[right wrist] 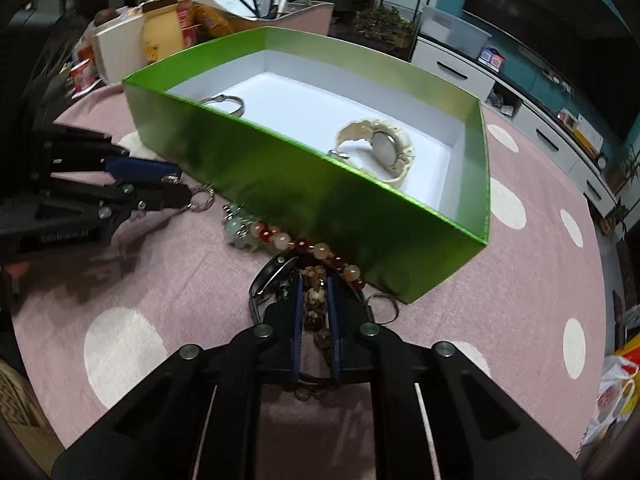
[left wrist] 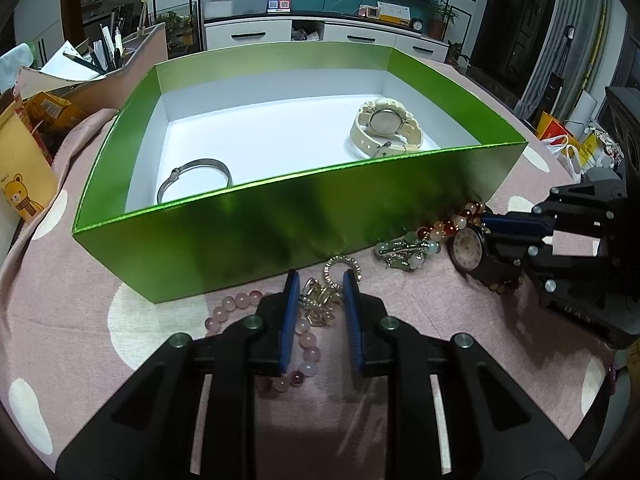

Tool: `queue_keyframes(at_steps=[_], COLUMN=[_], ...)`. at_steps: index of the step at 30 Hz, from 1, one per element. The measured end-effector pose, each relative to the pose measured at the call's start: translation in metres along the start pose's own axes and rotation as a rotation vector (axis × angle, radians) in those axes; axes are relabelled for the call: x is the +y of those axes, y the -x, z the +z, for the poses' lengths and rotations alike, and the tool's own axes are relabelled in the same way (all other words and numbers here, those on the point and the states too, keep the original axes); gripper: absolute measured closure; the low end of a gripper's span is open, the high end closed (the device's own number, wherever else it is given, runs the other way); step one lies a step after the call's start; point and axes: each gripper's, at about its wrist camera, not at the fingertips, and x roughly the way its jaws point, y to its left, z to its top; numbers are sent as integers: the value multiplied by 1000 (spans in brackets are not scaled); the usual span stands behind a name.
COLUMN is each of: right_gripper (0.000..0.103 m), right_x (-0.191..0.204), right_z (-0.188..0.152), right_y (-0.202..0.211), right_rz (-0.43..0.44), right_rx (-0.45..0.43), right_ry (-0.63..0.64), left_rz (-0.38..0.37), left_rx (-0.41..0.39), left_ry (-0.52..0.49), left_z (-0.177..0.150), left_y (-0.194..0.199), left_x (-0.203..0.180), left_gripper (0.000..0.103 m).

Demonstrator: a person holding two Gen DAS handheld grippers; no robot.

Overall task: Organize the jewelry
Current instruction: 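Grasp the gold charm with the left tool while the right tool grasps the dark beaded bracelet, then lift the charm and beaded bracelet over the green box and release both inside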

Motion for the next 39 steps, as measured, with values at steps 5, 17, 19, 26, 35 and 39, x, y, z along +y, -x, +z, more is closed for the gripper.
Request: queue_keyframes(at_steps=[5,17,19,26,35,39], right_gripper=[92,92,92,92,92,92], right_x=[-7,-30,-29,-27,-29,-33], right_z=[-2,2,7,14,28,37], right_y=[13,84,93,115,133,133], right_rz=[14,44,43,44,34,29], right_rx=[-49,-260,-291,-357,-412,-421], right_ry=[-62,-200,-205,-215,-237,-247], left_rz=[0,-42,-52,-97,-70,-47], left_rx=[-11,-84,-97,-135,-197,-217], left_ry=[14,27,32,58,79,77], left_z=[1,11,14,30,63,78], left_y=[3,36,44,73,107,112], left_x=[2,-5,-5,-1,10,15], left_gripper=[81,81,81,81,81,81])
